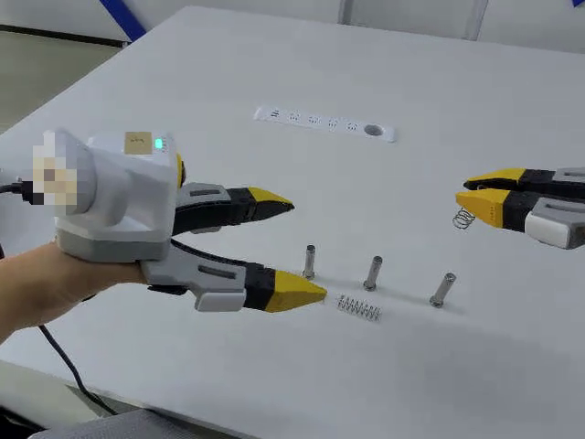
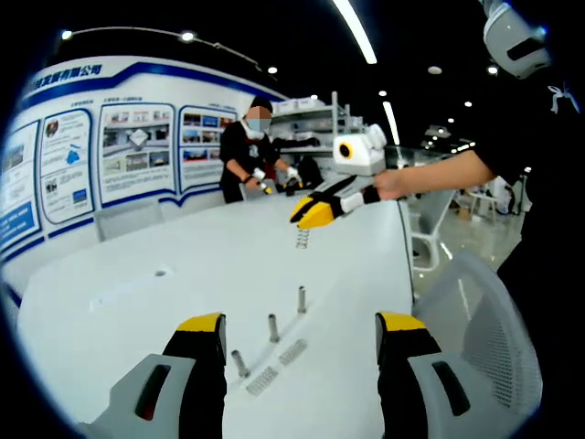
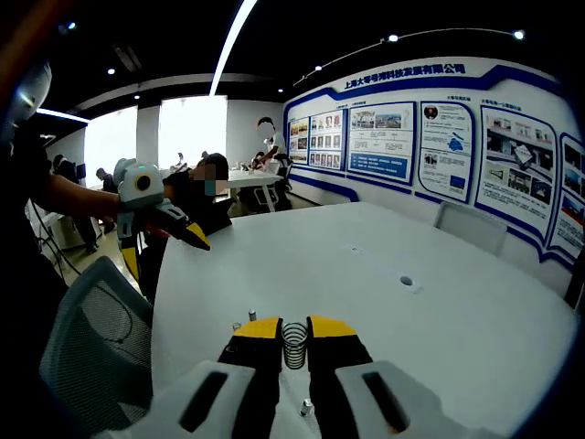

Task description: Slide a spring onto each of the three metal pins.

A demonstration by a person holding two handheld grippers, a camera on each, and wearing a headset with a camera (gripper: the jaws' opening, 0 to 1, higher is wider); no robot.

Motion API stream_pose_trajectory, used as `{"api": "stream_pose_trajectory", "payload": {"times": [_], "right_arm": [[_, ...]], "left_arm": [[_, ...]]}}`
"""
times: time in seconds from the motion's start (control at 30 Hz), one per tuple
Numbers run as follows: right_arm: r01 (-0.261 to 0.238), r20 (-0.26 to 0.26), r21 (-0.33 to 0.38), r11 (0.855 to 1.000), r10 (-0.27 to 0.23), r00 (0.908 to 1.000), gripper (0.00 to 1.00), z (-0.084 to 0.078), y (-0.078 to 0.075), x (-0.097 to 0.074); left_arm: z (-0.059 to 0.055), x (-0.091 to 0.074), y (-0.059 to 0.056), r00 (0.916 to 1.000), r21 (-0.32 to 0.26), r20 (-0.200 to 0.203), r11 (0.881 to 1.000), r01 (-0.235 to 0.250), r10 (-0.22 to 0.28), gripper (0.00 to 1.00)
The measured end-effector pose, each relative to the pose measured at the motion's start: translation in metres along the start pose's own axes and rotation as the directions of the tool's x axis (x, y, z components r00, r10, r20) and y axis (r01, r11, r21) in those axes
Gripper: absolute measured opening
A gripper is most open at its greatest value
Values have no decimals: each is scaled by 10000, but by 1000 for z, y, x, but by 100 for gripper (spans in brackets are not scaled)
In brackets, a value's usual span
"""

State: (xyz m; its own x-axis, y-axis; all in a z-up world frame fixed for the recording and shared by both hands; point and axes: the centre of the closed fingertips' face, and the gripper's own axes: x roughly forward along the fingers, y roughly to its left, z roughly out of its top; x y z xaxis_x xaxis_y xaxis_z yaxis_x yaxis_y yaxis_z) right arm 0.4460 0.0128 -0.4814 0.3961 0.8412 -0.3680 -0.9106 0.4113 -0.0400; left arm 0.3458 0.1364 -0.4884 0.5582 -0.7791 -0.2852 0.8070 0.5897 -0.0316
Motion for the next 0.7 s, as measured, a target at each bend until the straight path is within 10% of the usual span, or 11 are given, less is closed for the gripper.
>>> {"api": "stream_pose_trajectory", "payload": {"times": [0.37,0.7], "right_arm": [[694,-555,885,9937,-646,9964,11,-41,-18,10],[1021,-1071,1348,9856,-879,9904,11,-69,-25,19]], "left_arm": [[-11,-7,25,9964,-429,-374,9960,-780,764,90],[-17,-7,25,9958,-444,-420,9956,-827,809,98]]}}
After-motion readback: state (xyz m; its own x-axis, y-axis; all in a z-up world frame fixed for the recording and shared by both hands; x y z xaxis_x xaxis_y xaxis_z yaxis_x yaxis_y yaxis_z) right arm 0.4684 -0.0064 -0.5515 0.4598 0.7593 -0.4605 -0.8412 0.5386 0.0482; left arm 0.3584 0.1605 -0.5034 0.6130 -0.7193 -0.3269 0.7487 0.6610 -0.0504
